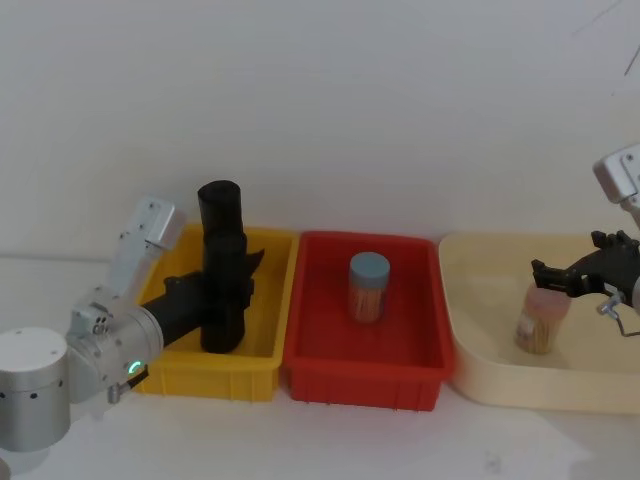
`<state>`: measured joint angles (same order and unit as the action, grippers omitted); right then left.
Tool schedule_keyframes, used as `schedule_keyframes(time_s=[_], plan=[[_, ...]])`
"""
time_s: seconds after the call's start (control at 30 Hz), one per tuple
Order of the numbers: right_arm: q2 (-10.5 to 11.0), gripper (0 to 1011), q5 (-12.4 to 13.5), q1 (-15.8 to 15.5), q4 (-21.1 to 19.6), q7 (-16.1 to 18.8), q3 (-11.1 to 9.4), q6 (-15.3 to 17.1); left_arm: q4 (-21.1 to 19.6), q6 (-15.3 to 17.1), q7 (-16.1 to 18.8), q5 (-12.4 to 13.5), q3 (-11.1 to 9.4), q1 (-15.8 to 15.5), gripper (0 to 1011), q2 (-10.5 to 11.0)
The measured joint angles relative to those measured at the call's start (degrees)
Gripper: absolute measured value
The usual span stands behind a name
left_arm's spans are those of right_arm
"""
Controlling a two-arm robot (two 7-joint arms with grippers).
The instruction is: Pick up the garbage bag with the one hand and transfer it to the other hand.
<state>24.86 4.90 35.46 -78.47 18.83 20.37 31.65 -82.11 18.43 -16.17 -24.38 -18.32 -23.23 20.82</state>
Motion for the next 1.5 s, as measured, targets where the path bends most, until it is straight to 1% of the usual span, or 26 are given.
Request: schedule_keyframes(time_s=[0.37, 0.6, 0.7, 0.9, 1.13, 1.37, 1.5], plan=[[0.0, 1000, 0.0, 0.0, 0.0, 0.0, 0.0, 0.0, -2.2, 0.0, 0.3, -0.1, 0.8, -0.5, 419, -0.7], [0.0, 1000, 0.0, 0.0, 0.0, 0.0, 0.0, 0.0, -4.1, 0.8, 0.0, -1.5, 1.3, -1.8, 402, -1.3], [0.0, 1000, 0.0, 0.0, 0.0, 0.0, 0.0, 0.0, -4.9, 1.4, -0.6, -2.5, 1.5, -2.7, 402, -1.7], [0.0, 1000, 0.0, 0.0, 0.0, 0.0, 0.0, 0.0, -5.4, 2.4, -1.7, -3.8, 1.4, -4.0, 402, -2.0], [0.0, 1000, 0.0, 0.0, 0.0, 0.0, 0.0, 0.0, -4.4, 3.7, -3.9, -5.4, 0.4, -6.0, 402, -2.5], [0.0, 1000, 0.0, 0.0, 0.0, 0.0, 0.0, 0.0, -1.7, 4.3, -7.1, -6.6, -1.4, -8.6, 402, -3.5], [0.0, 1000, 0.0, 0.0, 0.0, 0.0, 0.0, 0.0, 0.4, 4.2, -9.1, -7.0, -2.8, -10.4, 402, -4.3]])
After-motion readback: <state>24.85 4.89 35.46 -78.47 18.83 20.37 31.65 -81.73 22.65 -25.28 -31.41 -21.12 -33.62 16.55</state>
